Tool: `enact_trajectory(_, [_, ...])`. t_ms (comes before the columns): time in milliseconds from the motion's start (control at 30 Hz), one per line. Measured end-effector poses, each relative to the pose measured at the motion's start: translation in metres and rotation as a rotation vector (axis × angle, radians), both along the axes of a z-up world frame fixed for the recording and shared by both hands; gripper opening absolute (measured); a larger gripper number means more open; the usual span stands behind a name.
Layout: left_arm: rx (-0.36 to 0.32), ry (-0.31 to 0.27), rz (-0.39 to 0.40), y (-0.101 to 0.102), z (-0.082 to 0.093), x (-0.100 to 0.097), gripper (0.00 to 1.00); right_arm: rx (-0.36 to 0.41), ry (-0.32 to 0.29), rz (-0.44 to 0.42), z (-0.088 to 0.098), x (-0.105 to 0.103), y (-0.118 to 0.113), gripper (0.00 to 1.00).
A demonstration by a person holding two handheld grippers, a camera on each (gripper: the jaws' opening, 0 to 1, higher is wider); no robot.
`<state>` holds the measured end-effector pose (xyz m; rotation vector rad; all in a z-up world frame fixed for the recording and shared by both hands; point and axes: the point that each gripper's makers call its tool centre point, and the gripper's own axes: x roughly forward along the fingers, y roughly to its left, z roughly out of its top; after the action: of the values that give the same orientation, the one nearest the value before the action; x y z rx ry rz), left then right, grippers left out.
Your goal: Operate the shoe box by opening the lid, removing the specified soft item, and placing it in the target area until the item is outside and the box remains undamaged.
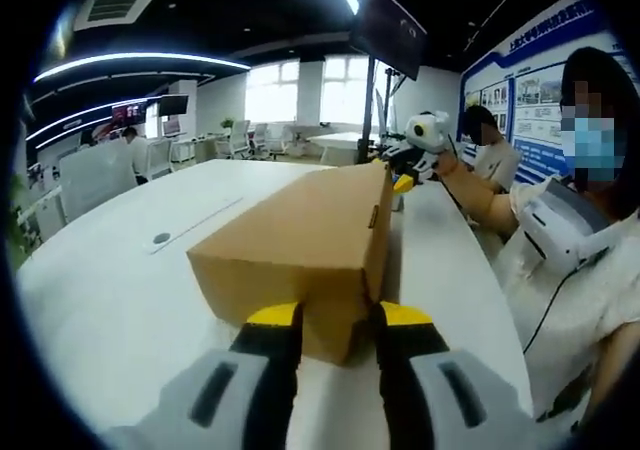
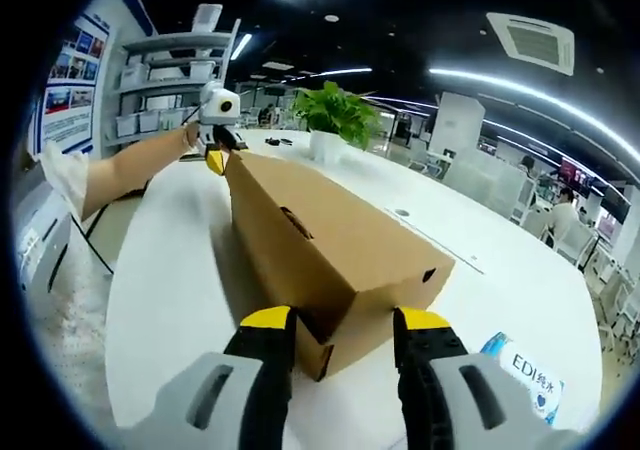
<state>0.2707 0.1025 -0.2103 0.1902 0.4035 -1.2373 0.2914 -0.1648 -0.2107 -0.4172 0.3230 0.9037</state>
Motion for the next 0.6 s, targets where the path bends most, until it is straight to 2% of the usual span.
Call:
enact_trajectory(233, [-0.004,-0.007,0.02,-0.0008,-0.0016,-0.0009,0.3,0.009,0.006,0.0,-0.0011,0.0003,-0.0005,0.4])
enact_trajectory(400, [-0.032,-0.005,0.03,-0.0001,0.0016,-0.0018,0.32,0.122,0.074,0.012,0.0045,-0.0009,0.0003,0.43])
enact_trajectory(467, [-0.037,0.015,0.032,-0.0013,-0.0002,-0.0036,0.34,0.182,0.149,0.004,0.0029,-0.0048,0.002,0.45])
enact_trajectory(533, [-0.034,0.019,0.032,-0.0023,-0.0021,-0.0049,0.34,0.24,0.193,-0.008,0.0042,-0.0029,0.0018,0.44])
enact_trajectory(600, [-0.044,0.018,0.036,-0.0034,-0.0023,-0.0052,0.34,0.238,0.182,-0.007,0.0034,-0.0001,0.0003,0.44])
